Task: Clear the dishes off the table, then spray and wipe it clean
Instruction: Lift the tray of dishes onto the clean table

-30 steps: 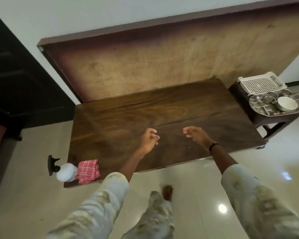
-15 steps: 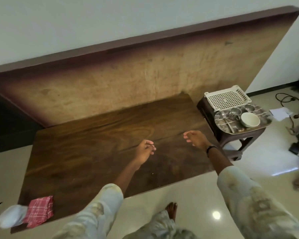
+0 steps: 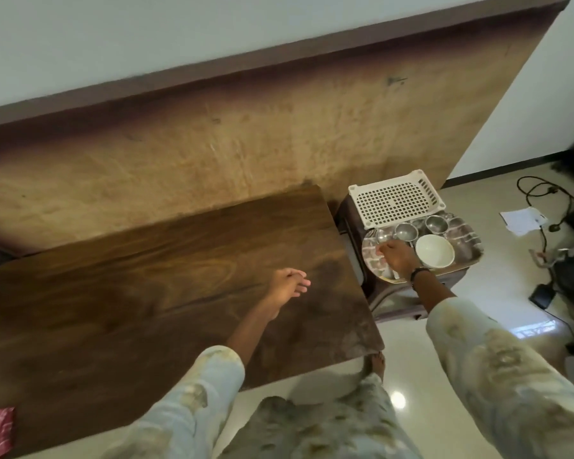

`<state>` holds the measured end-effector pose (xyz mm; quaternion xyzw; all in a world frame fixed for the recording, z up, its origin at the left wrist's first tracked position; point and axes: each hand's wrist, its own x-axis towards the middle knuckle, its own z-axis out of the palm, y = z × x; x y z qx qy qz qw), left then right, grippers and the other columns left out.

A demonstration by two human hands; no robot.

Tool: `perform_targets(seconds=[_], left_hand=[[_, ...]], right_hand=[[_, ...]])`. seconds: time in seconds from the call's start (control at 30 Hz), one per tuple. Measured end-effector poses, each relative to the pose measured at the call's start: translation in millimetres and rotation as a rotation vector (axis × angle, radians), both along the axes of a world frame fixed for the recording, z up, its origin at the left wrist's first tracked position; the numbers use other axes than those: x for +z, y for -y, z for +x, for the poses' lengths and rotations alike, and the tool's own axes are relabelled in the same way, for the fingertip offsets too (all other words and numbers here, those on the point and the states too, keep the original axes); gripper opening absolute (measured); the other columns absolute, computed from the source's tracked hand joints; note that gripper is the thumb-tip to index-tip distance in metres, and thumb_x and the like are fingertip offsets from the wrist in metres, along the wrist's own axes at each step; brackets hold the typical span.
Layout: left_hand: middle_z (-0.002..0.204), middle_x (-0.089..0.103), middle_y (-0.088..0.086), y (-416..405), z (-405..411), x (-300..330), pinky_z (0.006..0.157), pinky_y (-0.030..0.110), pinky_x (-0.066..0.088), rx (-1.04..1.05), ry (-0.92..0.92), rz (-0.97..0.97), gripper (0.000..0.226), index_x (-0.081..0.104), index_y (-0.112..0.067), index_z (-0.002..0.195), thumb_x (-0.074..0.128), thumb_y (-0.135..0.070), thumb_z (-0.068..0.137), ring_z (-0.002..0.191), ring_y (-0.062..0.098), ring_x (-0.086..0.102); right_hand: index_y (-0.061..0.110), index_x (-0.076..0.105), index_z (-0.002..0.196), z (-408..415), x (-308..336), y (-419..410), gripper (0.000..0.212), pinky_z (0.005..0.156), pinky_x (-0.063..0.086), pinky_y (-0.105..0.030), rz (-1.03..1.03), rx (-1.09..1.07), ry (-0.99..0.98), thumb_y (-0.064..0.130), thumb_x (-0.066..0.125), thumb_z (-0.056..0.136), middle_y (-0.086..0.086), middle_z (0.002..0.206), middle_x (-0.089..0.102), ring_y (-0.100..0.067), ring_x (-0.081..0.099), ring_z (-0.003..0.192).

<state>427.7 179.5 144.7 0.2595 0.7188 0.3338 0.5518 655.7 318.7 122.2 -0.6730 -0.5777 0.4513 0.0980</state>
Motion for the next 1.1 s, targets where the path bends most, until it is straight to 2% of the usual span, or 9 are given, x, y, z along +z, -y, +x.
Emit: perform_targets(seconds=[0.17, 0.4, 0.53, 0.57, 0.7, 0.8, 0.87, 1.0, 1.1], left_hand=[[0.078, 0.064, 0.004, -50, 70, -29, 0.063, 0.018, 0.050, 0.152, 0.091, -0.194, 0.018, 0.058, -0.008, 0.087, 0.044, -0.011, 0.096, 0.063, 0.010, 0.062], [0.084, 0.060, 0.010, -112, 139, -74, 0.065, 0.022, 0.045, 0.251, 0.164, -0.369, 0.025, 0.058, 0.008, 0.106, 0.043, -0.009, 0.097, 0.068, 0.016, 0.055], [0.075, 0.062, 0.007, -133, 159, -99, 0.077, 0.034, 0.052, 0.281, -0.040, -0.362, 0.019, 0.064, -0.013, 0.074, 0.055, -0.011, 0.090, 0.072, 0.017, 0.058], [0.079, 0.064, 0.011, -137, 163, -106, 0.081, 0.038, 0.051, 0.283, -0.073, -0.363, 0.018, 0.066, -0.012, 0.075, 0.055, -0.011, 0.090, 0.076, 0.021, 0.059], [0.099, 0.061, 0.018, -155, 169, -127, 0.087, 0.044, 0.047, 0.211, -0.130, -0.375, 0.019, 0.063, -0.001, 0.098, 0.048, -0.011, 0.093, 0.088, 0.027, 0.053], [0.122, 0.059, 0.014, -171, 173, -132, 0.096, 0.038, 0.044, 0.163, -0.133, -0.422, 0.030, 0.057, -0.002, 0.119, 0.045, -0.013, 0.094, 0.108, 0.031, 0.056], [0.128, 0.057, 0.015, -177, 175, -134, 0.098, 0.036, 0.044, 0.129, -0.134, -0.447, 0.035, 0.053, -0.005, 0.127, 0.044, -0.013, 0.094, 0.119, 0.033, 0.053], [0.130, 0.057, 0.013, -187, 180, -152, 0.099, 0.036, 0.044, 0.096, -0.069, -0.453, 0.038, 0.052, -0.006, 0.130, 0.046, -0.015, 0.093, 0.120, 0.032, 0.054], [0.118, 0.063, 0.015, -191, 181, -175, 0.098, 0.043, 0.048, 0.126, -0.131, -0.428, 0.030, 0.060, -0.004, 0.117, 0.051, -0.010, 0.089, 0.112, 0.035, 0.059]], right_hand=[[0.003, 0.068, 0.098, 80, -14, -69, 0.028, 0.088, 0.044, -0.041, 0.019, 0.036, 0.147, 0.018, 0.045, 0.094, -0.020, 0.102, 0.066, -0.037, 0.060, 0.097], [-0.003, 0.064, 0.113, 169, -45, -143, 0.031, 0.094, 0.044, -0.043, 0.041, -0.002, 0.364, 0.017, 0.048, 0.095, -0.029, 0.118, 0.060, -0.044, 0.056, 0.112], [-0.007, 0.058, 0.119, 202, -64, -175, 0.031, 0.102, 0.036, -0.043, 0.029, -0.086, 0.353, 0.010, 0.046, 0.096, -0.029, 0.126, 0.056, -0.044, 0.049, 0.120], [-0.009, 0.055, 0.121, 207, -72, -182, 0.032, 0.103, 0.035, -0.044, 0.024, -0.095, 0.346, 0.006, 0.045, 0.095, -0.030, 0.128, 0.054, -0.044, 0.047, 0.122], [-0.017, 0.048, 0.122, 215, -91, -200, 0.037, 0.102, 0.033, -0.046, 0.004, -0.060, 0.350, 0.003, 0.051, 0.090, -0.035, 0.129, 0.048, -0.046, 0.044, 0.123], [-0.012, 0.053, 0.114, 220, -110, -210, 0.041, 0.095, 0.039, -0.046, -0.057, -0.062, 0.326, 0.016, 0.050, 0.084, -0.033, 0.121, 0.054, -0.046, 0.048, 0.115], [-0.007, 0.056, 0.113, 226, -125, -216, 0.034, 0.092, 0.042, -0.045, -0.091, -0.077, 0.340, 0.013, 0.053, 0.086, -0.031, 0.119, 0.057, -0.045, 0.051, 0.112], [0.000, 0.063, 0.112, 239, -142, -225, 0.030, 0.094, 0.045, -0.046, -0.080, -0.095, 0.324, 0.006, 0.064, 0.083, -0.026, 0.114, 0.063, -0.044, 0.056, 0.108], [0.000, 0.064, 0.111, 246, -146, -228, 0.029, 0.096, 0.048, -0.048, -0.076, -0.139, 0.224, -0.001, 0.061, 0.082, -0.024, 0.114, 0.064, -0.042, 0.059, 0.107]])
